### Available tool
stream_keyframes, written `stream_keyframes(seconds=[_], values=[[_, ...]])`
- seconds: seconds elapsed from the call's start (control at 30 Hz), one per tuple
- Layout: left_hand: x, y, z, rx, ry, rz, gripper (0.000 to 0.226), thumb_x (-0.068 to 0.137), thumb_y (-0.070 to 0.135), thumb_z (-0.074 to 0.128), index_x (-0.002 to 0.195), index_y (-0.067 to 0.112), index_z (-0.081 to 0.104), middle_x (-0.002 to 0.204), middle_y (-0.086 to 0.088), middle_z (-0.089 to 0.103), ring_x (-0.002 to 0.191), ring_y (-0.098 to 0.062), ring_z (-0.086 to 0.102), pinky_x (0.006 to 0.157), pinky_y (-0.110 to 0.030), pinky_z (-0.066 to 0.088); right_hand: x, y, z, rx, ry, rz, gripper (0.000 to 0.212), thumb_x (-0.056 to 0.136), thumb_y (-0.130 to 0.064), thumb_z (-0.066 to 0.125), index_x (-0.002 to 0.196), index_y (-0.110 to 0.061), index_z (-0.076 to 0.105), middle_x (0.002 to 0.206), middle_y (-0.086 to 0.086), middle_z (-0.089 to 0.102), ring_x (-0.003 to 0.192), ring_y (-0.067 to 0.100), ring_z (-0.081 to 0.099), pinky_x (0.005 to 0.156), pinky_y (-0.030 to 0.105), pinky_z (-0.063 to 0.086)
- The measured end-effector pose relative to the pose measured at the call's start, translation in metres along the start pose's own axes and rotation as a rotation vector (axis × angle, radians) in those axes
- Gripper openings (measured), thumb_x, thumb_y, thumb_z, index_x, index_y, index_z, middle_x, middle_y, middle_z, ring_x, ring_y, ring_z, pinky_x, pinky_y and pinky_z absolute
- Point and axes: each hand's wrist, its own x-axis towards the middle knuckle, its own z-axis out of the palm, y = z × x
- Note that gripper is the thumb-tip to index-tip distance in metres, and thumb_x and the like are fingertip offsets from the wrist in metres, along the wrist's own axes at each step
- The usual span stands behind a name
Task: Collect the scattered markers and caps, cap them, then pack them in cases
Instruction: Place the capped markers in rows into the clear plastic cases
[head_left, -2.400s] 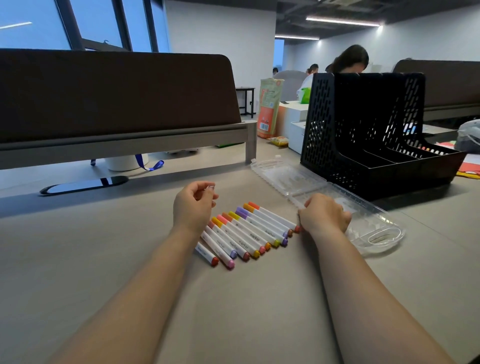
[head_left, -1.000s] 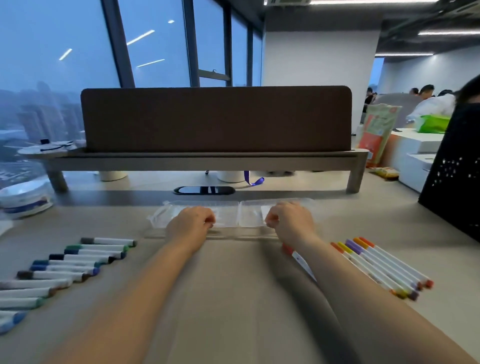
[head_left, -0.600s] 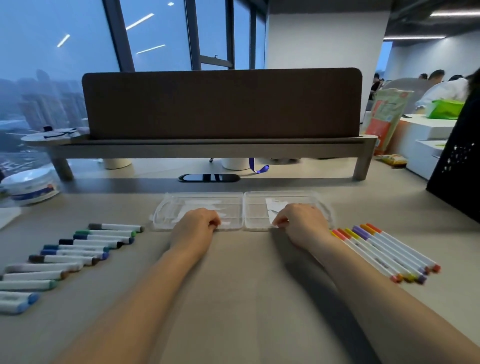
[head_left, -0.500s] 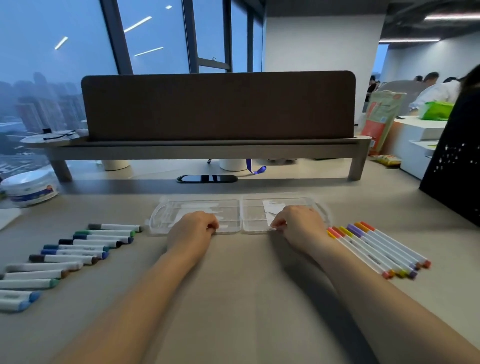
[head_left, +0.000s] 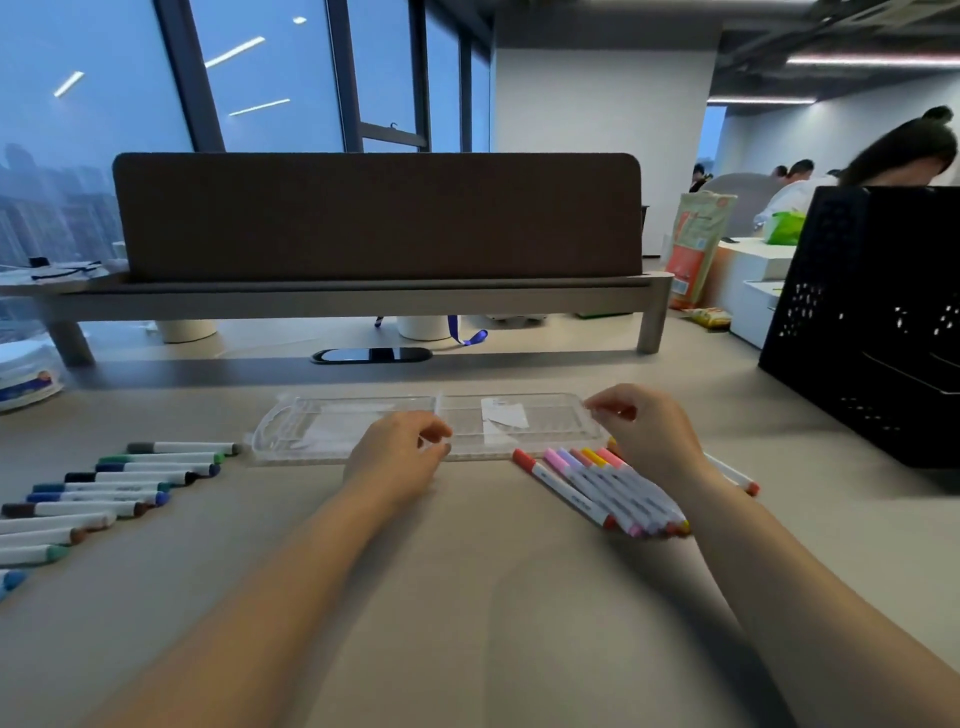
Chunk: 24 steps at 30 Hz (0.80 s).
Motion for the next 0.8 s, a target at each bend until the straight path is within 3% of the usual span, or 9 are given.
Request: stream_keyframes(seconds=[0.13, 0.2, 0.3, 0.43, 0.6, 0.8], values=[[-0.004, 0.030, 0.028, -0.176, -0.044, -0.062, 0.006, 0.090, 0.030, 0.060, 0.093, 0.028, 0.065, 0.094, 0.009, 0.064, 0.086, -0.010, 0.056, 0.077, -0.028, 0.047, -0.012, 0.006, -0.007, 0.032, -0.053, 0.111, 0.009, 0.091, -0.017, 0.062, 0.098, -0.019, 0.067, 0.092, -0.003, 0.065, 0.086, 0.012, 0.057, 0.070, 0.021, 0.043], [-0.008, 0.040, 0.041, -0.186, -0.069, -0.119, 0.013, 0.089, 0.037, 0.058, 0.081, 0.027, 0.061, 0.084, 0.008, 0.064, 0.083, -0.013, 0.059, 0.074, -0.030, 0.047, -0.011, 0.006, -0.009, 0.000, -0.098, 0.144, 0.004, 0.090, -0.019, 0.064, 0.093, -0.020, 0.066, 0.088, -0.003, 0.063, 0.080, 0.009, 0.054, 0.061, 0.019, 0.040], [-0.009, 0.056, 0.052, -0.049, -0.151, -0.184, 0.032, 0.085, 0.055, 0.054, 0.074, 0.025, 0.056, 0.077, 0.008, 0.060, 0.078, -0.015, 0.058, 0.066, -0.028, 0.043, -0.007, 0.005, -0.012, -0.003, -0.132, 0.185, 0.002, 0.088, -0.021, 0.067, 0.089, -0.019, 0.066, 0.085, -0.002, 0.063, 0.081, 0.013, 0.056, 0.061, 0.022, 0.041], [0.001, 0.083, 0.065, 0.130, -0.210, -0.243, 0.051, 0.080, 0.071, 0.042, 0.076, 0.021, 0.053, 0.090, 0.000, 0.065, 0.084, -0.021, 0.059, 0.067, -0.029, 0.041, -0.006, 0.013, -0.017, -0.003, -0.058, 0.235, 0.001, 0.087, -0.021, 0.066, 0.087, -0.020, 0.066, 0.083, -0.003, 0.063, 0.080, 0.012, 0.056, 0.061, 0.025, 0.042], [0.011, 0.090, 0.071, 0.161, -0.240, -0.237, 0.047, 0.079, 0.066, 0.045, 0.073, 0.021, 0.052, 0.088, -0.002, 0.061, 0.082, -0.022, 0.055, 0.066, -0.028, 0.039, -0.002, 0.030, -0.024, -0.001, -0.005, 0.294, 0.006, 0.084, -0.024, 0.070, 0.079, -0.021, 0.068, 0.078, -0.005, 0.063, 0.078, 0.014, 0.056, 0.065, 0.028, 0.043], [0.013, 0.080, 0.069, 0.071, -0.276, -0.200, 0.043, 0.079, 0.061, 0.052, 0.065, 0.020, 0.053, 0.071, -0.002, 0.059, 0.077, -0.022, 0.060, 0.062, -0.028, 0.041, -0.002, 0.032, -0.024, -0.001, -0.040, 0.298, 0.015, 0.084, -0.023, 0.070, 0.071, -0.025, 0.062, 0.071, -0.008, 0.057, 0.068, 0.009, 0.049, 0.054, 0.025, 0.034]])
